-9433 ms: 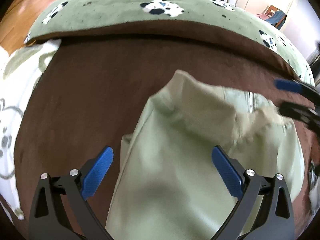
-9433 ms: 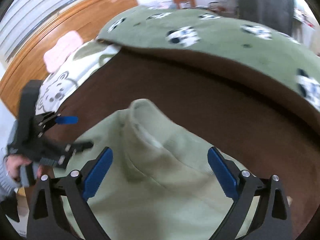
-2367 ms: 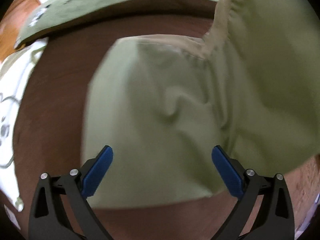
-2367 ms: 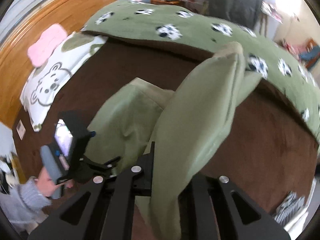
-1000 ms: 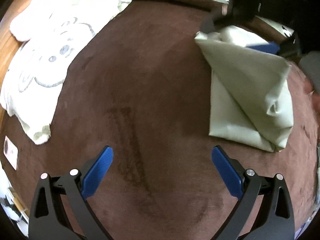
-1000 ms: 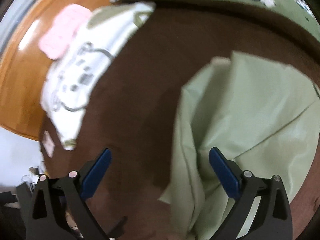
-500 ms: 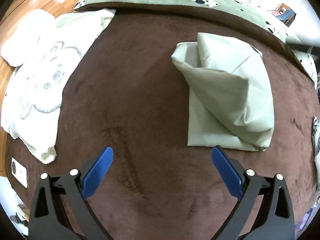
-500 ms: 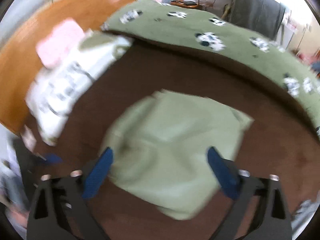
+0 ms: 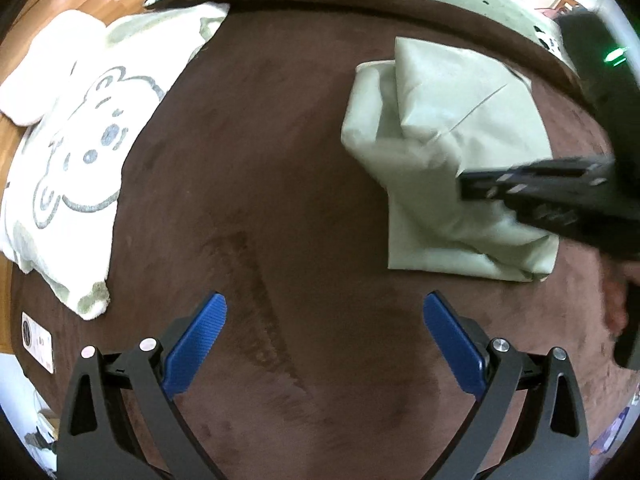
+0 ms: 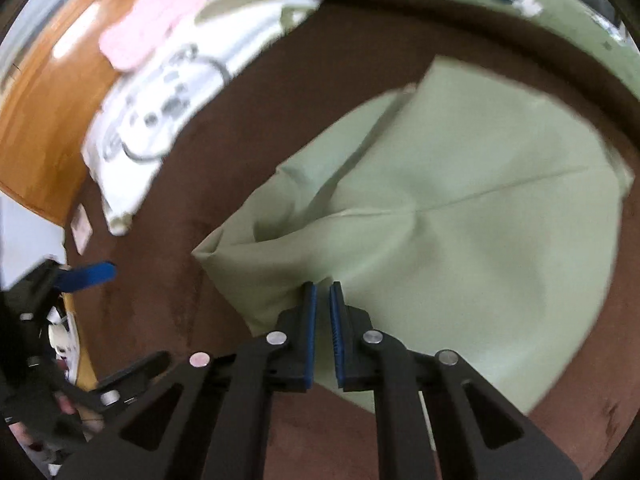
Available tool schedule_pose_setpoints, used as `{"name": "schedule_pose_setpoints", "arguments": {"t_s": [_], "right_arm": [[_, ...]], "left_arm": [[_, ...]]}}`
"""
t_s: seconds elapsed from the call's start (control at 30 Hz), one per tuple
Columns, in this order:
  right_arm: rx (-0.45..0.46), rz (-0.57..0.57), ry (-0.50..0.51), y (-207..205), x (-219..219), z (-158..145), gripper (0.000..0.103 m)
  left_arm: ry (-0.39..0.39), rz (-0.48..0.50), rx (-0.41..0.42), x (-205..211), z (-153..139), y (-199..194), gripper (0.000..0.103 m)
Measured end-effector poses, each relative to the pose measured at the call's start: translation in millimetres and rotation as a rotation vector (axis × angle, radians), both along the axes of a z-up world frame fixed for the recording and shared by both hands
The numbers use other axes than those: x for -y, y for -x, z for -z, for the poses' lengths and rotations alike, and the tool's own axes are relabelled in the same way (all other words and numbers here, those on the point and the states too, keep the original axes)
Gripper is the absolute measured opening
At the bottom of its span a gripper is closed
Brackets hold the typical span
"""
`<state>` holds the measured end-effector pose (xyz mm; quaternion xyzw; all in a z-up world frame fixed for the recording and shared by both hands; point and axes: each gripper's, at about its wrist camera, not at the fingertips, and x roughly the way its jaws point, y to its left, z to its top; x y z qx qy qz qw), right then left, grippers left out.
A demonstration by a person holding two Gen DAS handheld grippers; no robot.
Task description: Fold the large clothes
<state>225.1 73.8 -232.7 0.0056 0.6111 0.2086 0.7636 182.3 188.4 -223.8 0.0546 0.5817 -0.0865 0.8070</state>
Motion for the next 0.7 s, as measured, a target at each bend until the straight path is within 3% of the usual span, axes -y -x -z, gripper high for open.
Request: {"name": "schedule_pose_setpoints", "arguments": {"t_s": [0.17, 0.3, 0.37, 0.4, 0.43, 0.5, 0.57, 0.7], "right_arm": [[-0.021, -0.038, 0.08, 0.0, -17.1, 44.4, 0.01], [-0.006, -0.034, 0.063, 4.0, -11.2, 38.7, 0.009], [0.01, -0.027, 0.026, 7.6, -0.4, 20.2, 0.01], [0.022, -0.017, 0.01, 8.4, 4.7, 11.6, 0.02], [0.049, -0.007, -0.021, 12.0, 15.5, -4.1, 0.044], [0.13, 0.016, -0.027, 20.5, 36.9, -32.1, 0.08], [0.205, 0.035, -0.02, 29.9, 64.5, -61.1, 0.081], [0.255, 0.099, 0.019, 37.9, 123.9, -90.5, 0.087]], "left_arm": [[-0.002, -0.012, -0.01, -7.1, 9.9, -3.7, 0.097], [0.004, 0.002, -0.007, -2.0, 10.2, -9.0, 0.097], [0.012, 0.012, -0.002, 0.3, 7.4, -12.8, 0.097], [0.02, 0.016, -0.001, 1.2, 6.0, -15.3, 0.097], [0.034, 0.024, 0.003, 4.1, 1.9, -19.3, 0.097], [0.061, 0.042, 0.014, 7.8, -3.8, -25.7, 0.097], [0.097, 0.077, 0.028, 14.4, -12.5, -38.3, 0.097], [0.183, 0.123, 0.027, 23.7, -21.2, -65.4, 0.097]]}}
